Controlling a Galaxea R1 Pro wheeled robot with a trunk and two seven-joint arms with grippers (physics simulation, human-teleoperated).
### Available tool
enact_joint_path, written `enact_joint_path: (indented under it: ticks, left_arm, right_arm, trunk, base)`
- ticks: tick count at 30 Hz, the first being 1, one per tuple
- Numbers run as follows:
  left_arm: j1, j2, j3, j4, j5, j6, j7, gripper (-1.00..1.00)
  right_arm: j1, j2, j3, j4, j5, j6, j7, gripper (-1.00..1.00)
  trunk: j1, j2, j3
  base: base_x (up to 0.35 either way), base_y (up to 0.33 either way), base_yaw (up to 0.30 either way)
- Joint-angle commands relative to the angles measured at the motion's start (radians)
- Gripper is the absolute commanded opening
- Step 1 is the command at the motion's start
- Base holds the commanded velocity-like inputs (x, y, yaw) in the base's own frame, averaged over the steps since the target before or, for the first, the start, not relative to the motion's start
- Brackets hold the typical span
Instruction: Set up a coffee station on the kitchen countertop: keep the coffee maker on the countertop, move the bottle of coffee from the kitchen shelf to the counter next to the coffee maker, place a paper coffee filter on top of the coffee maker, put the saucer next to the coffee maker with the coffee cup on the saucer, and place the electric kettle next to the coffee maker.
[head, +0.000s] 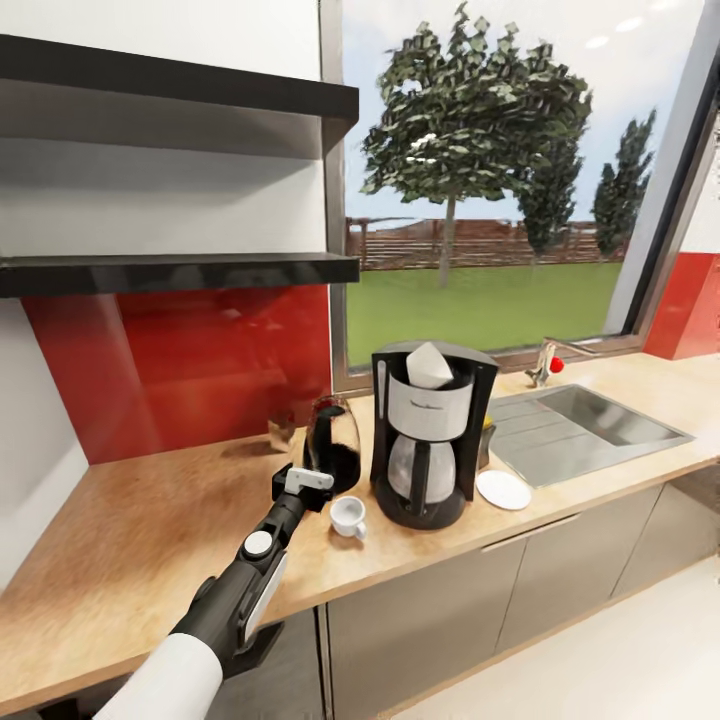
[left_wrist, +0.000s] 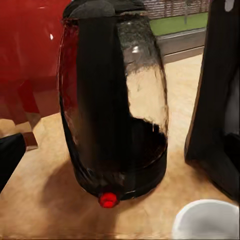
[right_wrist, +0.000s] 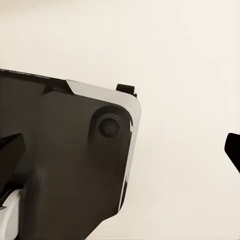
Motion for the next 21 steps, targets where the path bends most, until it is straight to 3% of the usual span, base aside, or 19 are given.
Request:
enact_joint_path:
  ticks: [1,13,21]
  left_arm:
    - [0.000,0.000,0.001,0.001,-0.008,-0.003,0.001,1.00]
    - [0.000,0.002,0.003,-0.003,-0.007,-0.006,0.001,1.00]
    - [0.002,0.009,0.006,-0.015,-0.008,-0.013,0.001,1.00]
  right_arm:
    - [0.000,0.000,-0.001,-0.001,0.009,0.001,0.003,1.00]
    - [0.000,0.000,-0.001,-0.004,0.009,0.001,0.003,1.00]
    - [0.000,0.000,-0.002,-0.007,0.009,0.001,0.003,1.00]
  trunk:
    - [0.000,-0.001,0.000]
    - [0.000,-0.001,0.000]
    - [0.000,-0.001,0.000]
  base:
    - [-0.331,0.000,0.000]
    - [-0.305,0.000,0.000]
    - [-0.064,0.000,0.007]
